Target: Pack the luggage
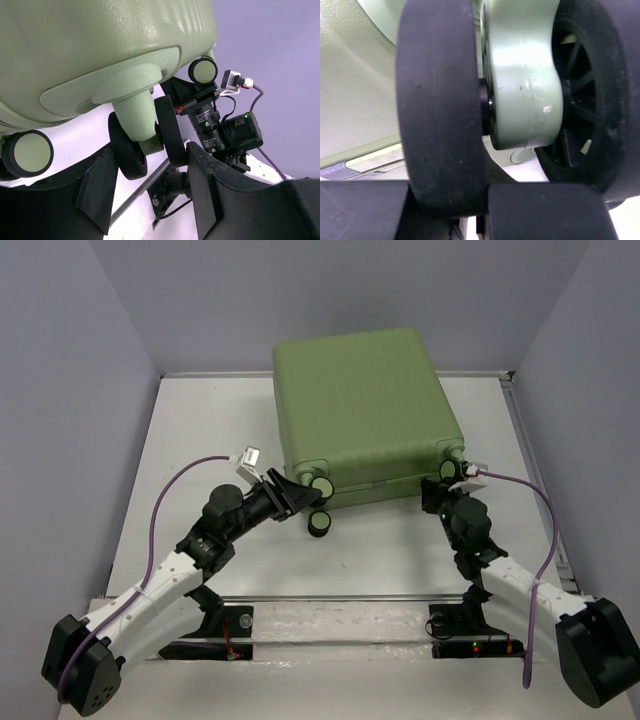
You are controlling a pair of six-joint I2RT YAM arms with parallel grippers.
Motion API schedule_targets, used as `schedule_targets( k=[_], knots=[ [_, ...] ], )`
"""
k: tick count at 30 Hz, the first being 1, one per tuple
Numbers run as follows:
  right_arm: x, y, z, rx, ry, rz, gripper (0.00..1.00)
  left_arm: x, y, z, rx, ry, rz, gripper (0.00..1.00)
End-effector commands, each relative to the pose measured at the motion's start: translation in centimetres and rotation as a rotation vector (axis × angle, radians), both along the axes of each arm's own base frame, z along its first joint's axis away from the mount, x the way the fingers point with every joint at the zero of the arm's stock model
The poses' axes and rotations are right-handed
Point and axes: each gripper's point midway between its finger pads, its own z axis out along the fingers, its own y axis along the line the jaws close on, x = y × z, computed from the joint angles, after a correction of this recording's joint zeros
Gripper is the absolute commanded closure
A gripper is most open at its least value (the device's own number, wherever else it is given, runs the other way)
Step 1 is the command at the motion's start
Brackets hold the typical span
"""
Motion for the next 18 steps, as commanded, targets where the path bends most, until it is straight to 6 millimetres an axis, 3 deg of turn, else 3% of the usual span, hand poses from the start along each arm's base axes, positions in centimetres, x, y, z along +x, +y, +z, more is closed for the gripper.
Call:
schedule_targets(
  k=[1, 2, 3, 7, 10, 14, 18],
  knots=[
    [-0.4, 3.5, 3.1, 0.085, -0.097, 0.165, 0.93, -1.7, -1.8, 8.2, -0.125, -0.216, -0.142, 0.94],
    [-0.6, 4.4, 3.1, 0.095, -0.092, 0.195, 0.93, -1.7, -1.9, 8.5, -0.130, -0.221, -0.145, 0.94],
    [-1.5, 6.5, 3.0, 0.102, -0.085, 0.262, 0.93, -1.6, -2.0, 9.2, -0.141, -0.235, -0.146, 0.94],
    [-3.2, 10.4, 2.9, 0.077, -0.077, 0.335, 0.93, -1.6, -2.8, 9.5, -0.155, -0.228, -0.171, 0.94],
    [-3.9, 12.1, 3.6, 0.100, -0.087, 0.366, 0.93, -1.6, -3.0, 9.9, -0.160, -0.232, -0.174, 0.94],
    [-5.3, 16.4, 5.3, 0.086, -0.104, 0.442, 0.93, -1.6, -3.7, 10.1, -0.169, -0.225, -0.193, 0.94],
    [-9.2, 23.4, 7.6, 0.121, -0.151, 0.610, 0.93, -1.6, -4.0, 11.5, -0.189, -0.241, -0.206, 0.94]
  ],
)
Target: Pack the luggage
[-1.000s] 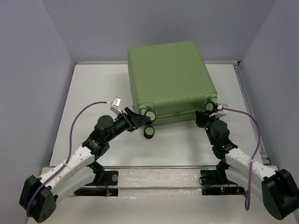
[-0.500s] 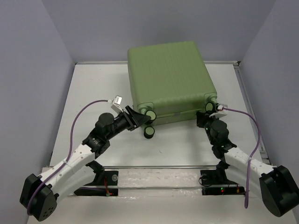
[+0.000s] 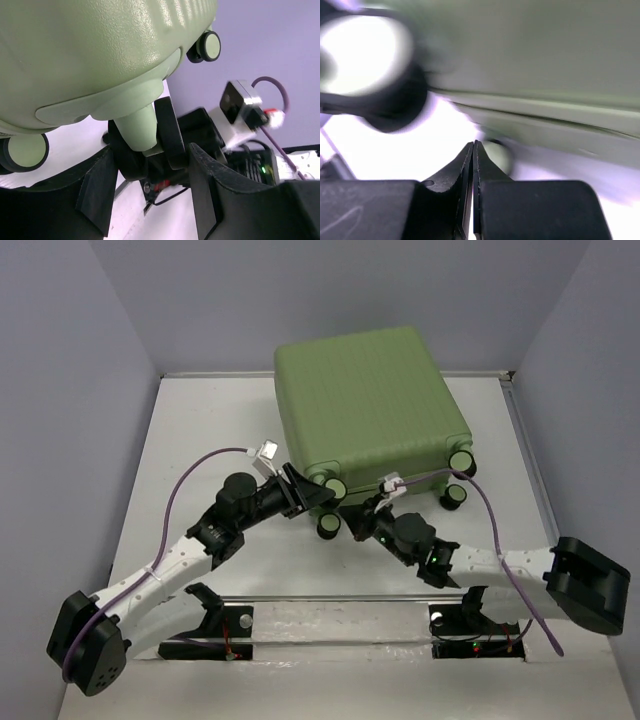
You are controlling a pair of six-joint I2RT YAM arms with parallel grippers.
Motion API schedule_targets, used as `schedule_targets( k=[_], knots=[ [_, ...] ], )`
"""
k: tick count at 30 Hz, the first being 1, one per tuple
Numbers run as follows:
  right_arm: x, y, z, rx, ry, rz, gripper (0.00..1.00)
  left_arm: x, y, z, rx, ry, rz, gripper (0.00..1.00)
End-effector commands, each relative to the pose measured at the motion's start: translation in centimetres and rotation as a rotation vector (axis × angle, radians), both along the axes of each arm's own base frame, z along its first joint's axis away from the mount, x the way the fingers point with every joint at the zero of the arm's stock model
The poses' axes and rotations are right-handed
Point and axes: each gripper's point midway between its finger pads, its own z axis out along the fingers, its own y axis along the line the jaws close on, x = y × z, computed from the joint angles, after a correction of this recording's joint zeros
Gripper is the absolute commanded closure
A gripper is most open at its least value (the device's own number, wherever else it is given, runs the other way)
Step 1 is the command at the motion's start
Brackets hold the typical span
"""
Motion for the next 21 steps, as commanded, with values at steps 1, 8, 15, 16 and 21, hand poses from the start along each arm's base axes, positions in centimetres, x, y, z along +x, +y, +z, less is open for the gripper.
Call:
schedule_targets(
  k=[1, 8, 15, 16, 21],
  knots=[
    [-2.9, 7.1, 6.1, 0.132, -0.114, 0.137, 0.93, -1.5, -1.5, 11.7, -0.230, -0.296, -0.106, 0.94],
    [-5.9, 13.4, 5.8, 0.145, -0.123, 0.151, 0.93, -2.1, -1.3, 15.1, -0.279, -0.336, -0.121, 0.94],
    [-2.9, 2.0, 3.1, 0.108, -0.028, -0.093, 0.93, -1.9, -0.5, 14.5, -0.229, -0.334, -0.078, 0.94],
    [-2.6, 0.2, 1.8, 0.061, -0.012, -0.135, 0.88, -1.9, -0.5, 13.8, -0.222, -0.323, -0.075, 0.94],
    [-0.6, -6.8, -0.4, -0.007, 0.064, -0.248, 0.43, -1.7, -0.3, 12.3, -0.206, -0.304, -0.060, 0.94]
  ],
)
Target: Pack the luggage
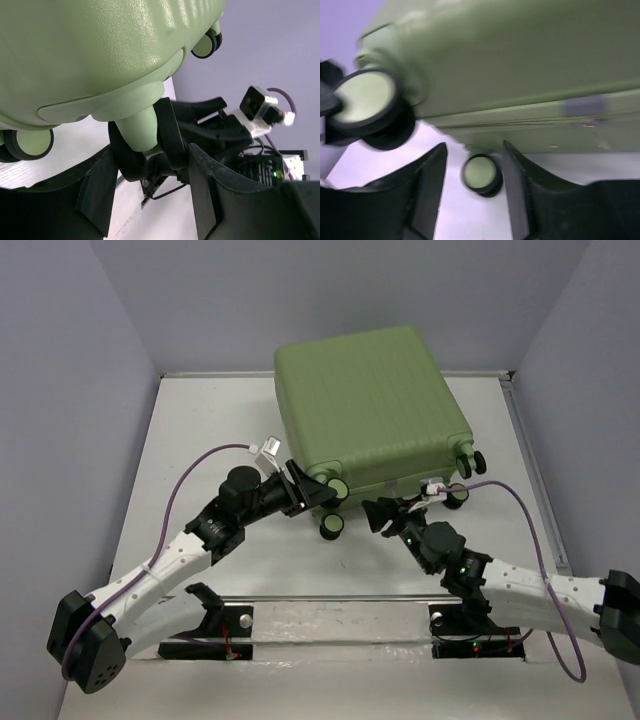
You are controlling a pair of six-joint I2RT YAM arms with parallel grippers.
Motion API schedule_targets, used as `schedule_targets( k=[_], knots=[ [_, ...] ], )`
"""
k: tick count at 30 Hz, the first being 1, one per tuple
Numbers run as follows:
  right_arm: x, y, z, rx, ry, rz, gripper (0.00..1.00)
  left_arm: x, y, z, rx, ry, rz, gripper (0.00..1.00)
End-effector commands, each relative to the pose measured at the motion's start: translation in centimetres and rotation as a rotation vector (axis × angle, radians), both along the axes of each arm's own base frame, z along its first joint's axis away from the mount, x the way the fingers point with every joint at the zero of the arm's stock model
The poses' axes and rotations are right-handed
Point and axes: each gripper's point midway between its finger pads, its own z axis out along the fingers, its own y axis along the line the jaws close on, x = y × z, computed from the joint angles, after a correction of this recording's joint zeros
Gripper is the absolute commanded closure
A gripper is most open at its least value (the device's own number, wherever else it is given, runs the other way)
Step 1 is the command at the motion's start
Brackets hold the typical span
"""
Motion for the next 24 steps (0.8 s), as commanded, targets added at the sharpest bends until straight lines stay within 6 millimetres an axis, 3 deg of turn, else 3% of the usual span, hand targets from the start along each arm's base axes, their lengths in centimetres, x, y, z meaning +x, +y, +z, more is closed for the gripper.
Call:
schedule_targets(
  k=[1, 4, 7, 11, 18, 24],
  knots=[
    [1.9, -5.7, -4.0, -0.131, 0.104, -0.143, 0.40, -1.4, 0.2, 11.2, -0.245, -0.348, -0.047, 0.94],
    [2.9, -7.3, -3.7, -0.157, 0.094, -0.165, 0.33, -1.5, 0.1, 11.0, -0.241, -0.349, -0.055, 0.94],
    [4.2, -7.5, -4.5, -0.204, 0.128, -0.146, 0.33, -1.5, 0.1, 10.7, -0.237, -0.343, -0.056, 0.94],
    [5.4, -6.8, -5.7, -0.276, 0.152, -0.126, 0.40, -1.6, 0.2, 10.4, -0.235, -0.340, -0.057, 0.94],
    [8.3, -6.5, -4.3, -0.296, 0.078, -0.107, 0.46, -1.6, -0.1, 10.0, -0.226, -0.333, -0.069, 0.94],
    [9.3, -5.2, -3.5, -0.310, 0.042, -0.071, 0.57, -1.5, 0.0, 9.3, -0.215, -0.328, -0.063, 0.94]
  ],
)
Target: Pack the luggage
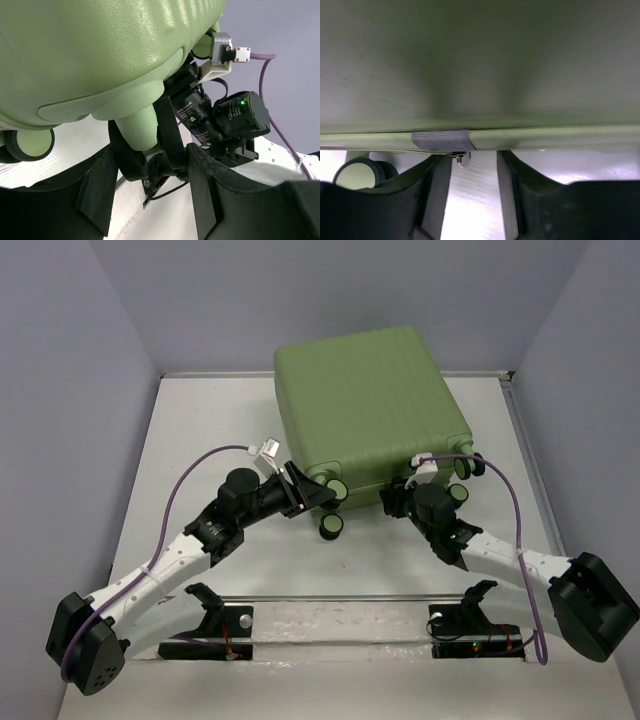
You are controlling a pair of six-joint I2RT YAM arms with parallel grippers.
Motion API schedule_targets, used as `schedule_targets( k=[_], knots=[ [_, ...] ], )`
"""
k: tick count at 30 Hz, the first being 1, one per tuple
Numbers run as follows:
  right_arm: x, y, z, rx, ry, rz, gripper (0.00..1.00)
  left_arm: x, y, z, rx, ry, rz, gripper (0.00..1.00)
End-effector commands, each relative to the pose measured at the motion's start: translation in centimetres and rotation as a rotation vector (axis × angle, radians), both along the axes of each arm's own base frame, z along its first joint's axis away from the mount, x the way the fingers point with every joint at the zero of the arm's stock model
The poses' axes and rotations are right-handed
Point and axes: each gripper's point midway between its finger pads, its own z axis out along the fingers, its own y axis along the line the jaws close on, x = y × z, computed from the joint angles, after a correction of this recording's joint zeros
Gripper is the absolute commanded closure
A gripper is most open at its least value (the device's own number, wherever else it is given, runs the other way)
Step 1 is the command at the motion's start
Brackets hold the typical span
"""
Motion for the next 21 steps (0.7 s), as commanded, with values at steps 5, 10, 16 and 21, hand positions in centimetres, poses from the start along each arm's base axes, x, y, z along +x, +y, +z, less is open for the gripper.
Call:
schedule_targets(
  k=[5, 10, 16, 21],
  knots=[
    [2.1, 3.2, 4.3, 0.074, -0.143, 0.100, 0.83, -1.2, -0.3, 9.1, -0.206, -0.310, -0.068, 0.94],
    [0.5, 5.2, 6.1, 0.189, -0.184, 0.162, 0.93, -0.8, -0.7, 9.1, -0.200, -0.309, -0.070, 0.94],
    [-8.3, 16.1, 9.8, 0.295, -0.224, 0.408, 0.93, -0.2, -1.6, 12.5, -0.242, -0.350, -0.092, 0.94],
    [-12.8, 23.2, 13.0, 0.470, -0.266, 0.503, 0.93, -0.4, -1.7, 17.7, -0.318, -0.417, -0.102, 0.94]
  ],
)
